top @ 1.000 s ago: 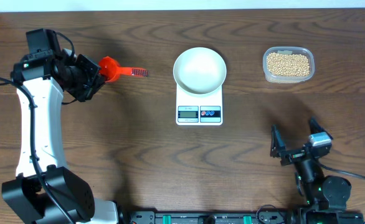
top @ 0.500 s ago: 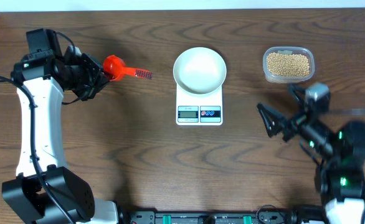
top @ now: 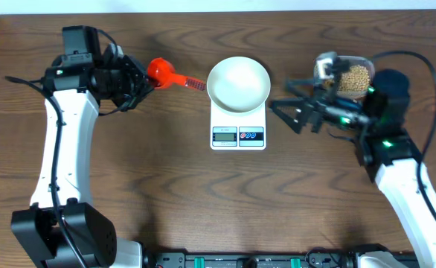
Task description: Scoop item into bowl and weigh 50g on scale
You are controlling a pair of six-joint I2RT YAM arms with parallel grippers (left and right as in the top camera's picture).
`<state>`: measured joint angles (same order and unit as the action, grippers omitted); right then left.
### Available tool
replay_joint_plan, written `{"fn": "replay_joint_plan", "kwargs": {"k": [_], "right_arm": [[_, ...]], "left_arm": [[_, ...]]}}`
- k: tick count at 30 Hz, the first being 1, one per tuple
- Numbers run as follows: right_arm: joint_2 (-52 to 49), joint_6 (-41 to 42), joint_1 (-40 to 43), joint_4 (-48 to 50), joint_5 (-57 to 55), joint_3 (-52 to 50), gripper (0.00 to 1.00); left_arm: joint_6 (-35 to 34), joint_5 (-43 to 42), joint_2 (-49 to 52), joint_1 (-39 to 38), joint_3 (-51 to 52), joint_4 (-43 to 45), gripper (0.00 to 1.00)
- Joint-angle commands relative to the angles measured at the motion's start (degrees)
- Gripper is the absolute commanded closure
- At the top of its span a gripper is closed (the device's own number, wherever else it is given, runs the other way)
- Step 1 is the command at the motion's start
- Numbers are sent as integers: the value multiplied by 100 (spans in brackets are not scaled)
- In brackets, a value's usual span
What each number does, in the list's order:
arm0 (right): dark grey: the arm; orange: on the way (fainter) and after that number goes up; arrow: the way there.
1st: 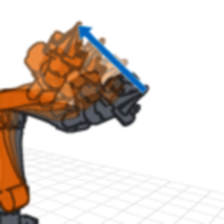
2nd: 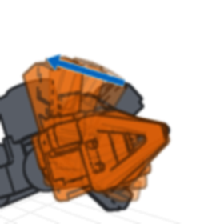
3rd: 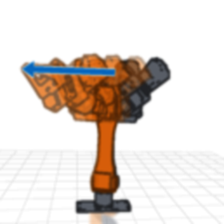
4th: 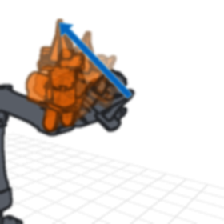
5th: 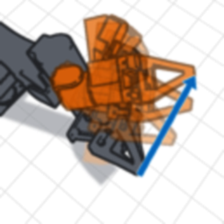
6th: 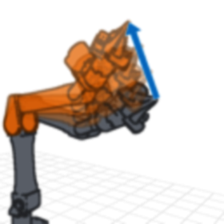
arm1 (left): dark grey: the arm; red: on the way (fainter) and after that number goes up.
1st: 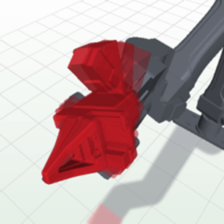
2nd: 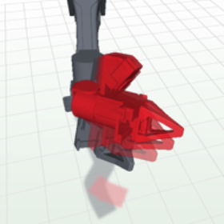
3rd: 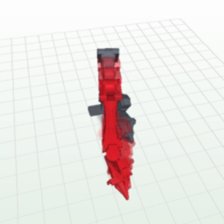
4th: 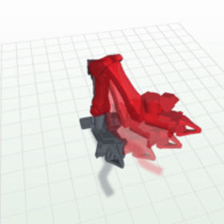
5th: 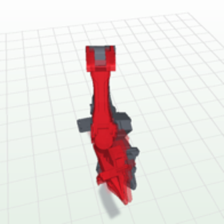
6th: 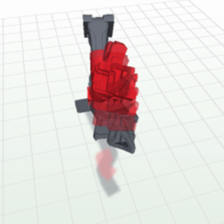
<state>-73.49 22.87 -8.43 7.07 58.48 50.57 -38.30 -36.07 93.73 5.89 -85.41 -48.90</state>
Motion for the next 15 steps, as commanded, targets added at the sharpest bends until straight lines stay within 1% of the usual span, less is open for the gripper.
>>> {"fn": "replay_joint_plan", "kwargs": {"k": [1,3,9,10,11,12,13,15], "right_arm": [[-188,238,-328,352,11,225,1],[-256,238,-487,597,-28,225,1],[-337,293,-815,627,-544,223,1],[-341,385,-861,623,-667,223,3],[-343,533,-898,599,-841,223,14],[-343,802,-927,566,-1025,223,20],[-345,1019,-944,560,-1152,223,21],[-345,1390,-975,542,-1460,221,27]], "left_arm": [[-507,44,-50,-164,0,66,93],[-669,251,-50,-299,0,68,93],[-848,715,-50,-782,2,151,93],[-938,841,-50,-874,2,157,93],[-966,925,-50,-938,2,170,93],[-1016,1036,-50,-1014,2,175,93],[-1056,1132,-50,-1084,0,175,93],[-1095,1220,-50,-1217,2,210,93]]}}
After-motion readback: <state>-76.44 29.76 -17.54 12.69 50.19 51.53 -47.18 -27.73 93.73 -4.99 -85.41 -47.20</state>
